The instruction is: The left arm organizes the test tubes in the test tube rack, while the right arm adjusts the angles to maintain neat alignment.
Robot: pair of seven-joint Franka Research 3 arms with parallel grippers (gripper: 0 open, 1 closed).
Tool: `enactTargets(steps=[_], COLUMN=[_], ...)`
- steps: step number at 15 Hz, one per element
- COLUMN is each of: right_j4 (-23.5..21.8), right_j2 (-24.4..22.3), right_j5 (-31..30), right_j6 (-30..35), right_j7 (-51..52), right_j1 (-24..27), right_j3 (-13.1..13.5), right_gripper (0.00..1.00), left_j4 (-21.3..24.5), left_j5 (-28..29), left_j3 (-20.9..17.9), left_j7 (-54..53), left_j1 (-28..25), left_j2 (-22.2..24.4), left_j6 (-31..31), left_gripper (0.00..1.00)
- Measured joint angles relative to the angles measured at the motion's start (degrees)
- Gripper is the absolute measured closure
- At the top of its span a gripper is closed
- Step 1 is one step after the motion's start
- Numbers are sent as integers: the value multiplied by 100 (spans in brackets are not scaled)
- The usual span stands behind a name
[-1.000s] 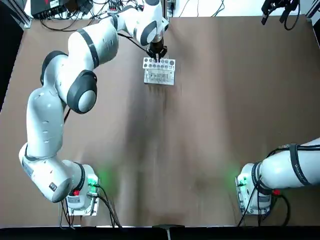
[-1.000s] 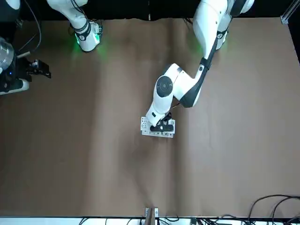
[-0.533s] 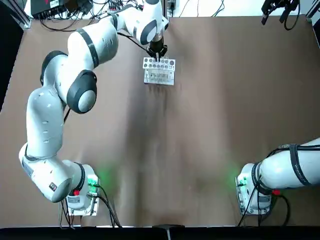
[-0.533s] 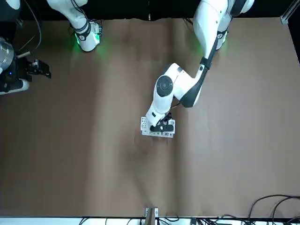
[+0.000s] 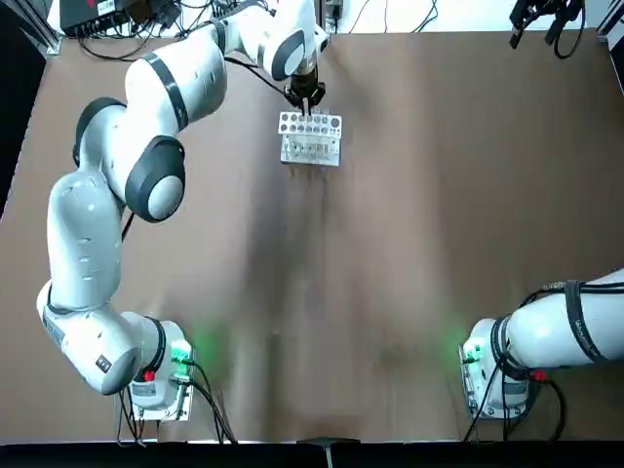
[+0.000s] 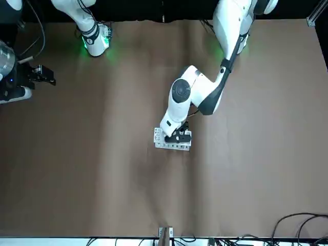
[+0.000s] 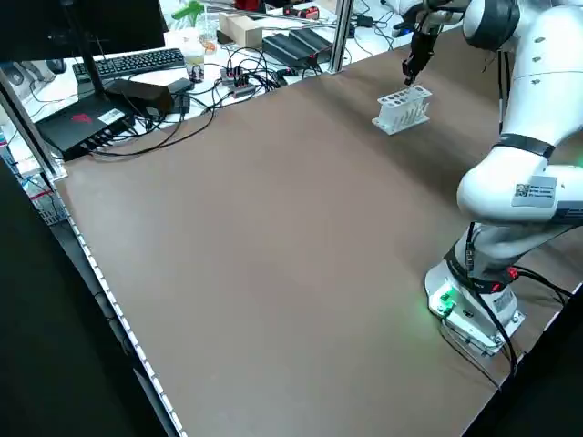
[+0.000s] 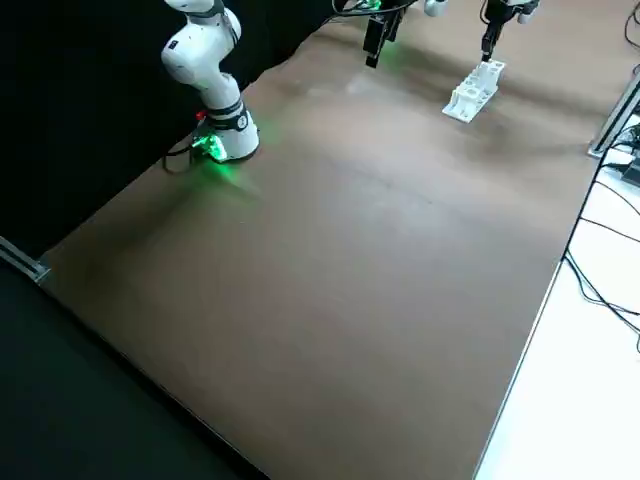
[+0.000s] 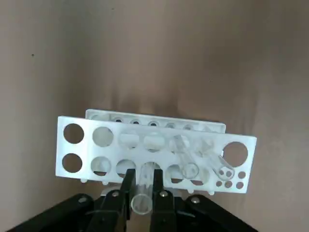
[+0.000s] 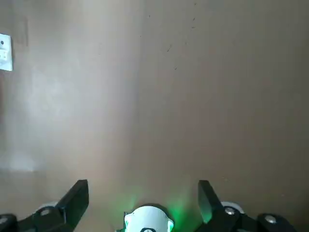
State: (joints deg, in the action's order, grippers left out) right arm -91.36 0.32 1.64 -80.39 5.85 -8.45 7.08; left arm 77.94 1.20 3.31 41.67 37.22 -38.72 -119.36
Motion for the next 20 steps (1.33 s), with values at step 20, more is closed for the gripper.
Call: enactTargets(steps=[20], right_j4=[0], right_j2=[0], right_j5=[0], right_j6=[1], right_j7=[0], right_j1=[-5], right_j3=[-17], right_gripper=[0], left_j4=[-8], left_j5=[0], left_j3=[-45], left_j7=[0], left_j1=[-102], left_j2=[599], left_j6=[119], left_gripper=[79])
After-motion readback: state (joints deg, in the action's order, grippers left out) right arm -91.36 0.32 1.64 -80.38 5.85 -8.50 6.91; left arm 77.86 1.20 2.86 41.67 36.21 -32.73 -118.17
